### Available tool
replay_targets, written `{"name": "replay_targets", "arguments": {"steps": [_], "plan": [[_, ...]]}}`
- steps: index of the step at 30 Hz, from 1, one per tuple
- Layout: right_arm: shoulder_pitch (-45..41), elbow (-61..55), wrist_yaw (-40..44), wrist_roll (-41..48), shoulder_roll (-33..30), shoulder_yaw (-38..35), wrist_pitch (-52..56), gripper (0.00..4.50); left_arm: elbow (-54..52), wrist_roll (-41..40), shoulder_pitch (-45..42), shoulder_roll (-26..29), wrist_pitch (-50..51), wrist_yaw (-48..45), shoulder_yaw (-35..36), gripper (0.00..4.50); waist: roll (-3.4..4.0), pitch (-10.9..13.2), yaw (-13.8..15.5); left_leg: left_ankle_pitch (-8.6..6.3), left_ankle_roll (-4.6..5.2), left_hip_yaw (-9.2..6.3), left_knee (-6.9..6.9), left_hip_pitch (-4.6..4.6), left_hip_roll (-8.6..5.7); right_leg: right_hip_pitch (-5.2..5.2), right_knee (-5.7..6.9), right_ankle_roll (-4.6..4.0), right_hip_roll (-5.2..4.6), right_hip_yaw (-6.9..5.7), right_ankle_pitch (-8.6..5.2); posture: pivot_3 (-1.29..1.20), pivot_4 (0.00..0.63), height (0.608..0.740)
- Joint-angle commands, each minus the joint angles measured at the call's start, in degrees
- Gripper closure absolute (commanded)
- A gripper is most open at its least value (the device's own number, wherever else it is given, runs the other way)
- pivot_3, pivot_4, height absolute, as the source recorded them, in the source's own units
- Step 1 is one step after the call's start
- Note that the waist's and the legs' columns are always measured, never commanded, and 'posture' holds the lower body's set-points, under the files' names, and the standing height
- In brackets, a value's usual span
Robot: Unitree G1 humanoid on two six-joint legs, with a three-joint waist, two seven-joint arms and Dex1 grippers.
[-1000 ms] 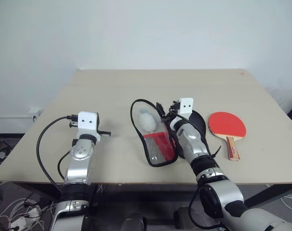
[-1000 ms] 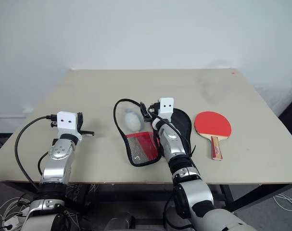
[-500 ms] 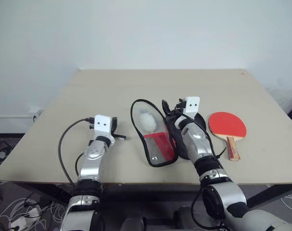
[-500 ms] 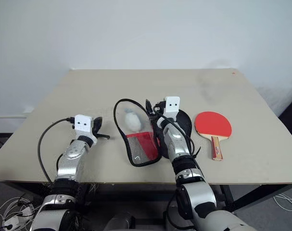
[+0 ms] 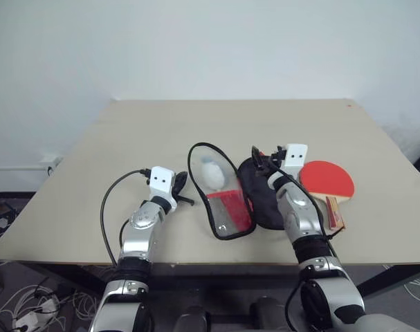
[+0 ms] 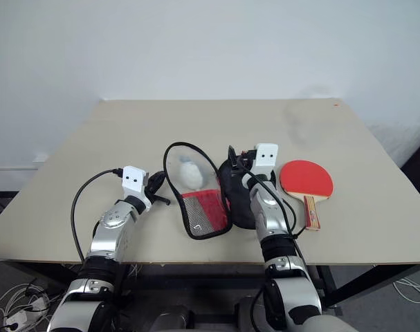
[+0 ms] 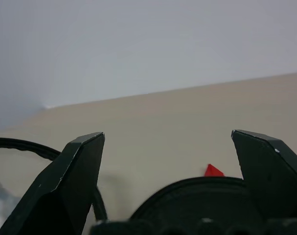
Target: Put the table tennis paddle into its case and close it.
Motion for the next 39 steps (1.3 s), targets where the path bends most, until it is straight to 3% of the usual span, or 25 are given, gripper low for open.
{"name": "replay_targets", "arguments": {"steps": [1,9,17,39], "plan": [[3.7,-11.9,-0.1,-0.5,-2.7,0.8,6.5,0.02,-1.3,-0.5,-1.1,0.2,-0.5,-0.6,0.0,4.50,0.00,0.0,0.0,0.00,0.00,0.00,0.00,0.00,0.00,0.00,-0.01,-0.01,0.00,0.00,-0.01,0.00,0.000,0.740],[16.1,-31.9,-0.7,-0.9,-9.7,0.3,20.4,0.02,-0.2,-1.7,-1.2,-0.9,-1.1,-2.4,-0.1,4.50,-0.01,0.0,0.0,-0.01,-0.02,0.05,0.05,-0.03,0.00,-0.02,-0.04,-0.05,-0.02,0.01,-0.04,0.00,0.000,0.740],[20.7,-42.4,-1.0,1.7,-12.4,-3.5,29.8,0.02,2.1,-2.5,-2.2,-1.6,-1.8,-4.5,-0.1,4.50,-0.05,0.0,0.1,-0.16,-0.26,0.05,0.12,-0.06,0.00,0.00,-0.11,-0.07,-0.06,-0.03,-0.05,0.00,0.000,0.740],[21.2,-46.4,-7.1,2.1,-15.0,-11.2,51.2,0.02,3.0,-2.3,-1.9,-3.6,-2.8,-4.5,0.0,4.50,-0.05,0.0,1.9,-0.03,-0.01,0.04,0.14,-0.55,-0.01,-0.05,-0.81,-0.03,-0.08,-0.10,-0.02,0.00,0.000,0.740]]}}
